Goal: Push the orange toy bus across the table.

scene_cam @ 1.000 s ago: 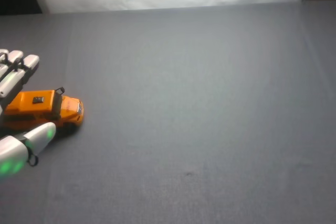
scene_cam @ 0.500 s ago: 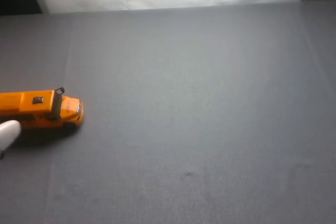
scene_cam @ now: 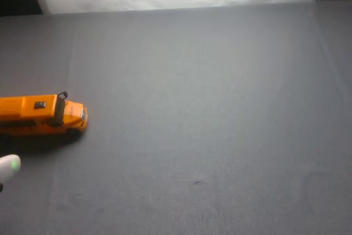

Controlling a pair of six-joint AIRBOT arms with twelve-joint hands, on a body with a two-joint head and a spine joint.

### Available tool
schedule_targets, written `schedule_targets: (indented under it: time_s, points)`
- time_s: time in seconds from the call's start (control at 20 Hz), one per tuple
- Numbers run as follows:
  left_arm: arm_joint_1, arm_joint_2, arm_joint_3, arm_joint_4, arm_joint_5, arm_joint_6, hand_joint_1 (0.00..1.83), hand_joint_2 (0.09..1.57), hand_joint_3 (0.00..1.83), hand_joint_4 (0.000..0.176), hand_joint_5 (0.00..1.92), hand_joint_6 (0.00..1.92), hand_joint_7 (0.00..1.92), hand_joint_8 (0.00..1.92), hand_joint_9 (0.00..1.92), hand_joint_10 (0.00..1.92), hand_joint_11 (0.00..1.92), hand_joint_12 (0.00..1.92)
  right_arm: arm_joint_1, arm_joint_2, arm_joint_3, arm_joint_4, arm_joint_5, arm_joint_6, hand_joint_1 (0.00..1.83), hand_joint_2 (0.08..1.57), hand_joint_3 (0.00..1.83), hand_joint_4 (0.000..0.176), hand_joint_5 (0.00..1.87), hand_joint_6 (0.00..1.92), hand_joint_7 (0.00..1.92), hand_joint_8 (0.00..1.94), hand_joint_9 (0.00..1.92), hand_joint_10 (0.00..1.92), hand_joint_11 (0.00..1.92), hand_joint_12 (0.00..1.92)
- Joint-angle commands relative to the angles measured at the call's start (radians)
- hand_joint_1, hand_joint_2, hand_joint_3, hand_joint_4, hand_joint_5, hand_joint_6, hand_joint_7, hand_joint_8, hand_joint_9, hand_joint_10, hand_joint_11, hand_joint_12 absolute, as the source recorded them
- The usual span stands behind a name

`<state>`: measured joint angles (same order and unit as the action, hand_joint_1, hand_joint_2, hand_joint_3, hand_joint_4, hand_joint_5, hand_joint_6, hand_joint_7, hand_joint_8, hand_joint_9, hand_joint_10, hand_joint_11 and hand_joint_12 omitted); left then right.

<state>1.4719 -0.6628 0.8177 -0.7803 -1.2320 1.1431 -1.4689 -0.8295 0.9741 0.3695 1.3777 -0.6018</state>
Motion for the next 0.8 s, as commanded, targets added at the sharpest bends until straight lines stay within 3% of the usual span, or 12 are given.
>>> schedule_targets:
  time_s: [0.0, 0.05, 0.1, 0.15, 0.2, 0.3, 0.65, 0.7, 0.75]
  points:
    - [-0.005, 0.002, 0.006, 0.001, -0.113, 0.002, 0.0, 1.26, 0.0, 0.042, 0.0, 0.0, 0.0, 0.0, 0.0, 0.0, 0.0, 0.0, 0.005, 0.002, 0.005, 0.012, 0.123, 0.011, 0.5, 1.43, 0.0, 0.019, 0.2, 0.0, 0.17, 0.0, 0.08, 0.01, 0.09, 0.09]
    - [-0.005, 0.002, 0.008, 0.001, -0.109, 0.003, 0.0, 1.27, 0.0, 0.053, 0.0, 0.0, 0.0, 0.0, 0.0, 0.0, 0.0, 0.0, 0.005, 0.001, 0.005, 0.012, 0.123, 0.011, 0.47, 1.41, 0.0, 0.033, 0.21, 0.01, 0.16, 0.0, 0.1, 0.01, 0.1, 0.09]
    - [-0.005, 0.001, 0.01, 0.001, -0.107, 0.003, 0.0, 1.27, 0.0, 0.053, 0.0, 0.0, 0.0, 0.0, 0.0, 0.0, 0.0, 0.0, 0.005, 0.001, 0.005, 0.012, 0.123, 0.011, 0.47, 1.41, 0.0, 0.033, 0.21, 0.01, 0.16, 0.0, 0.1, 0.01, 0.1, 0.09]
    - [-0.005, -0.001, 0.011, 0.001, -0.105, 0.003, 0.0, 1.27, 0.0, 0.043, 0.0, 0.0, 0.0, 0.0, 0.0, 0.0, 0.0, 0.0, 0.005, 0.001, 0.005, 0.012, 0.123, 0.011, 0.47, 1.4, 0.0, 0.035, 0.22, 0.0, 0.15, 0.0, 0.1, 0.01, 0.09, 0.09]
    - [-0.005, -0.002, 0.013, 0.001, -0.104, 0.003, 0.0, 1.28, 0.0, 0.03, 0.0, 0.0, 0.0, 0.0, 0.0, 0.0, 0.0, 0.0, 0.005, 0.0, 0.005, 0.012, 0.123, 0.011, 0.44, 1.39, 0.0, 0.048, 0.21, 0.0, 0.14, 0.0, 0.1, 0.0, 0.09, 0.09]
    - [-0.006, -0.003, 0.014, 0.001, -0.103, 0.003, 0.0, 1.29, 0.01, 0.029, 0.0, 0.0, 0.0, 0.0, 0.0, 0.0, 0.0, 0.0, 0.005, 0.0, 0.005, 0.012, 0.123, 0.011, 0.44, 1.39, 0.0, 0.024, 0.21, 0.0, 0.14, 0.0, 0.09, 0.0, 0.07, 0.08]
    - [-0.007, -0.007, 0.015, 0.01, -0.095, 0.002, 0.0, 1.3, 0.01, 0.014, 0.02, 0.01, 0.0, 0.0, 0.0, 0.0, 0.0, 0.0, 0.005, -0.001, 0.004, 0.011, 0.123, 0.012, 0.4, 1.38, 0.0, 0.039, 0.22, 0.0, 0.14, 0.0, 0.07, 0.0, 0.05, 0.08]
    - [-0.008, -0.008, 0.015, 0.015, -0.092, 0.002, 0.0, 1.32, 0.02, 0.022, 0.02, 0.01, 0.0, 0.0, 0.0, 0.0, 0.0, 0.0, 0.005, -0.002, 0.004, 0.011, 0.123, 0.012, 0.43, 1.39, 0.0, 0.01, 0.23, 0.0, 0.16, 0.01, 0.09, 0.01, 0.06, 0.09]
    - [-0.008, -0.009, 0.015, 0.019, -0.09, 0.002, 0.0, 1.32, 0.01, 0.014, 0.02, 0.01, 0.0, 0.0, 0.0, 0.0, 0.0, 0.0, 0.005, -0.003, 0.004, 0.011, 0.123, 0.012, 0.45, 1.39, 0.0, 0.009, 0.23, 0.0, 0.17, 0.0, 0.09, 0.01, 0.07, 0.09]
